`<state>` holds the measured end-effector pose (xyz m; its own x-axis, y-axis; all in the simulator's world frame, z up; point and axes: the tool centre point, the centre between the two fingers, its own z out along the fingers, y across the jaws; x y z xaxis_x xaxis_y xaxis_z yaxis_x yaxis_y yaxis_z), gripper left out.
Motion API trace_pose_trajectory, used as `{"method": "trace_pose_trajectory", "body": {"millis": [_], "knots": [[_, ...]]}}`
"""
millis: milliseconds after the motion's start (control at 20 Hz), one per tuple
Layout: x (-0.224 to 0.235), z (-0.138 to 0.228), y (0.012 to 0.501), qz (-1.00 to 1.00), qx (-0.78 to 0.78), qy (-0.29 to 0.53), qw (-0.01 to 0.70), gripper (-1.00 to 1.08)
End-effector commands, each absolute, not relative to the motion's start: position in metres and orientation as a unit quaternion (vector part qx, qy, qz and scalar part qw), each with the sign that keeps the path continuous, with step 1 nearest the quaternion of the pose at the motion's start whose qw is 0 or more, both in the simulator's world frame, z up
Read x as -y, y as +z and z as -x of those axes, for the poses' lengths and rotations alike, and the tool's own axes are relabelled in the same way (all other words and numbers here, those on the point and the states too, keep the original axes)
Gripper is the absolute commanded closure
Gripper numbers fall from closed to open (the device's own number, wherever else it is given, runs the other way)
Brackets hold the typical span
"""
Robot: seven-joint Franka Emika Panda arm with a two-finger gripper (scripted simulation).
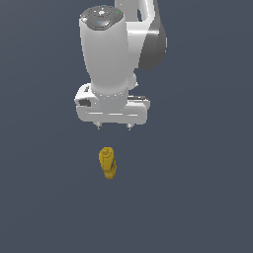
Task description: Pick up the object and move it to a goal position.
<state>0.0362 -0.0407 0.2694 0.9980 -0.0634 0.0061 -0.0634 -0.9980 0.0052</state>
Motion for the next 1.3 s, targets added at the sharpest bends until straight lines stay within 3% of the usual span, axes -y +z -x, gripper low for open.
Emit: {"method": "trace_pose_trajectory", "body": {"millis": [0,500,1250], "knots": [[0.050,-0.050,0.257,-0.999,0.035,0.002,0.002,-0.92],[0.074,-0.077,0.225,-0.999,0.044,0.000,0.000,-0.92],[0.077,-0.079,0.193,-0.999,0.045,0.000,0.000,-0.92]]}}
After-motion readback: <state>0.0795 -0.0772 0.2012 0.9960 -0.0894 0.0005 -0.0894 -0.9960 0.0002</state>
